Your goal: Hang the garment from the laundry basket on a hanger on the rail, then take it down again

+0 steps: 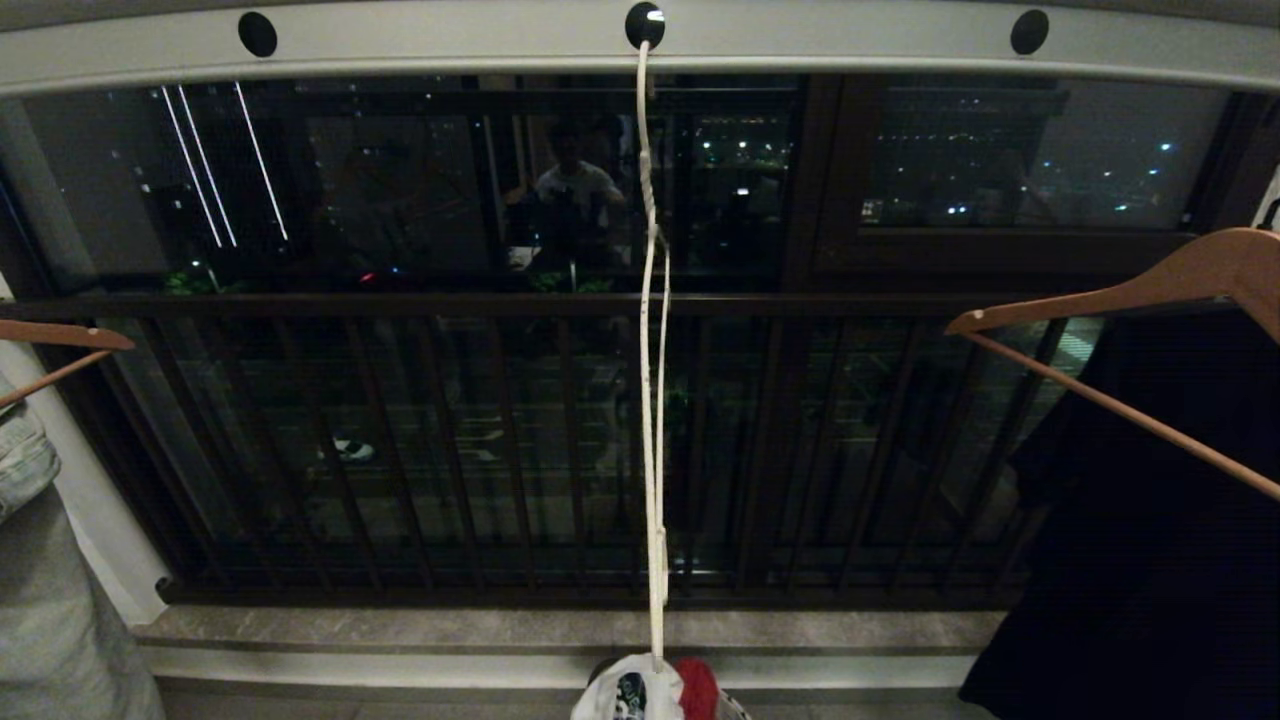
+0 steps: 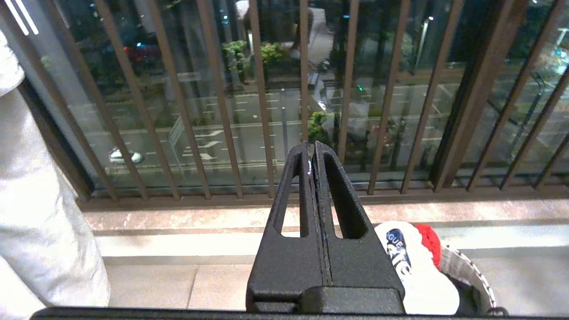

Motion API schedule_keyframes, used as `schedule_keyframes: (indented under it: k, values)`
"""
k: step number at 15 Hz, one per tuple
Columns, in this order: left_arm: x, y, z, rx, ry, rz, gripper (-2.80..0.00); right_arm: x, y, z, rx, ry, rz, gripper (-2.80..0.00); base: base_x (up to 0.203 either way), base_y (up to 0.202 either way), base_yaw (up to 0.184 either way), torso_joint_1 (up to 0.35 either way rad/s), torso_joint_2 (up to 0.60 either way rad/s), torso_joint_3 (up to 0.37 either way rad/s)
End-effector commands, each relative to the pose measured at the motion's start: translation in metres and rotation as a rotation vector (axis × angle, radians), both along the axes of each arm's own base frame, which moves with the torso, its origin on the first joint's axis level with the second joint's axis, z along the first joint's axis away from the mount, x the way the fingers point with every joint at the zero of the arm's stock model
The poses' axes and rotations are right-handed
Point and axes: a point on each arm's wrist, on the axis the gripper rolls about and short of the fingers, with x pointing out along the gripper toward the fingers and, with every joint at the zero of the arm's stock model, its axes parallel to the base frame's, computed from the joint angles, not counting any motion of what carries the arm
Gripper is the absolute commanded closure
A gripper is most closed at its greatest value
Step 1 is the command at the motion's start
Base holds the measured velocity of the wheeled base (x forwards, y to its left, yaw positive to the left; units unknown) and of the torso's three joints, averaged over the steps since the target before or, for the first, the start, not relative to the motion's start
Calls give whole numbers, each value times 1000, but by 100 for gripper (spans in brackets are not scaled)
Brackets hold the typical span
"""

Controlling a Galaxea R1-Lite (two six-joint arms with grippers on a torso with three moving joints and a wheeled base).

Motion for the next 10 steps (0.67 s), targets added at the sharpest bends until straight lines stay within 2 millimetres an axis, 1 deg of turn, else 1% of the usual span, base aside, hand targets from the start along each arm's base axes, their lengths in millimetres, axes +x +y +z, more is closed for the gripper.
schedule_keyframes:
  k: [1,10]
  values:
    - [1,0,-3,-4,10,0,0,0,0,-1,-1,3,1,0,0,0,0,0,0,0]
    - [1,0,-3,-4,10,0,0,0,0,0,-1,1,1,0,0,0,0,0,0,0]
